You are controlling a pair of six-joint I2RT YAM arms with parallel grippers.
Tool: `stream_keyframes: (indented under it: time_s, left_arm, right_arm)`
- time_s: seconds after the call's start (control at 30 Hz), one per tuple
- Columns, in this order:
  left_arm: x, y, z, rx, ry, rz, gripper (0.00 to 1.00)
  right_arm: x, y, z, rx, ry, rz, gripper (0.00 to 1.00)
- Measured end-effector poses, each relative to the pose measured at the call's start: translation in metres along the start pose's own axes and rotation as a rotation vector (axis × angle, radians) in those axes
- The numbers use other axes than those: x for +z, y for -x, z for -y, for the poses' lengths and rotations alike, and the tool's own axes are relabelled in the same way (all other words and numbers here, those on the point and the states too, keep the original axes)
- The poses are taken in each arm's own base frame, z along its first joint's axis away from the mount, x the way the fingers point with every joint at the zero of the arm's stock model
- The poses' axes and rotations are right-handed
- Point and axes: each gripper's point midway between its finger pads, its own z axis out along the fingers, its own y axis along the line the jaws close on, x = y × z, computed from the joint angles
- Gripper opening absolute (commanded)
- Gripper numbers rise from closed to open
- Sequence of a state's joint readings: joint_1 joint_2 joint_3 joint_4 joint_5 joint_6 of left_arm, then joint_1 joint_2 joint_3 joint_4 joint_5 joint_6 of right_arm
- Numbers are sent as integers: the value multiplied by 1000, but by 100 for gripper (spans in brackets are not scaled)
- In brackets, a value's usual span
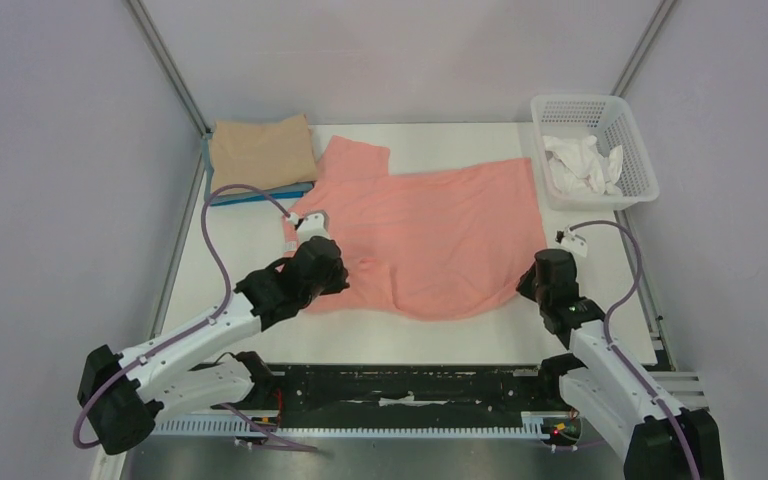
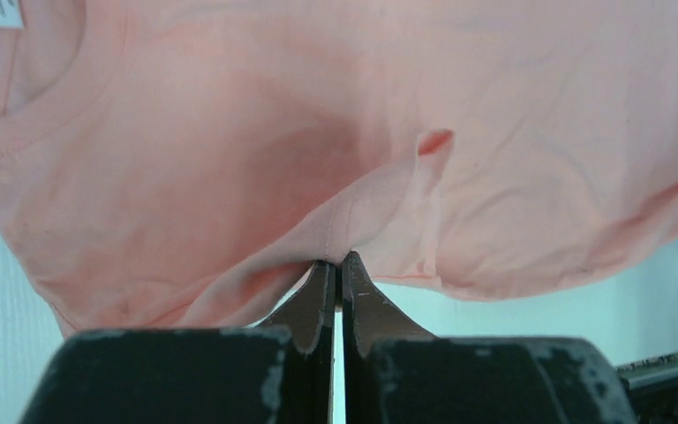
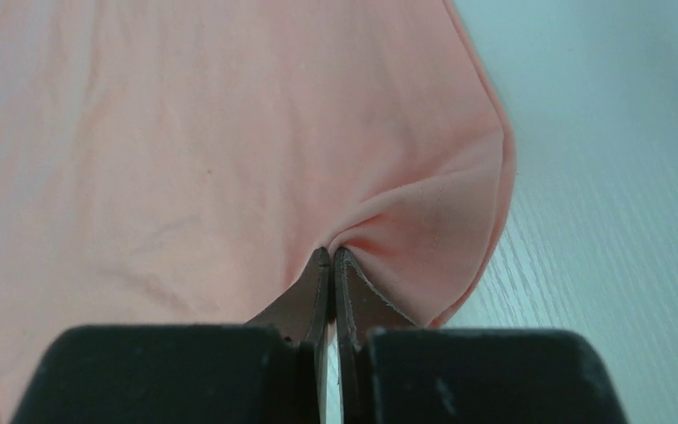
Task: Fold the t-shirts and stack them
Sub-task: Fold the flattened tshirt in 1/3 of the way
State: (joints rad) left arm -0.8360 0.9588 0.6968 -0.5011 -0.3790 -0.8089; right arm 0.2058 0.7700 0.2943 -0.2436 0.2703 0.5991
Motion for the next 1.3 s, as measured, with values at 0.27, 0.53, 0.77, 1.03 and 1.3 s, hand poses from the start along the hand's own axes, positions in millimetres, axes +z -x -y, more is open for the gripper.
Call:
stream_keyframes:
  time_s: [0.27, 0.53, 0.77, 1.03, 1.3]
  left_arm:
    - [18, 46, 4, 36, 34, 89, 2]
    - [43, 78, -2, 133, 61, 158, 2]
    - [68, 98, -9, 186, 88, 186, 2]
    - [115, 119, -29, 217, 128, 197, 38]
    - [157, 166, -48, 183, 252, 190, 81]
  right_arm:
    - [8, 36, -14, -24, -22, 65, 0]
    - [22, 52, -20, -31, -57, 91, 0]
    - [38, 63, -27, -38, -82, 96, 0]
    - [66, 69, -27, -61, -154, 98, 40]
    - [82, 95, -30, -127, -226, 144, 98]
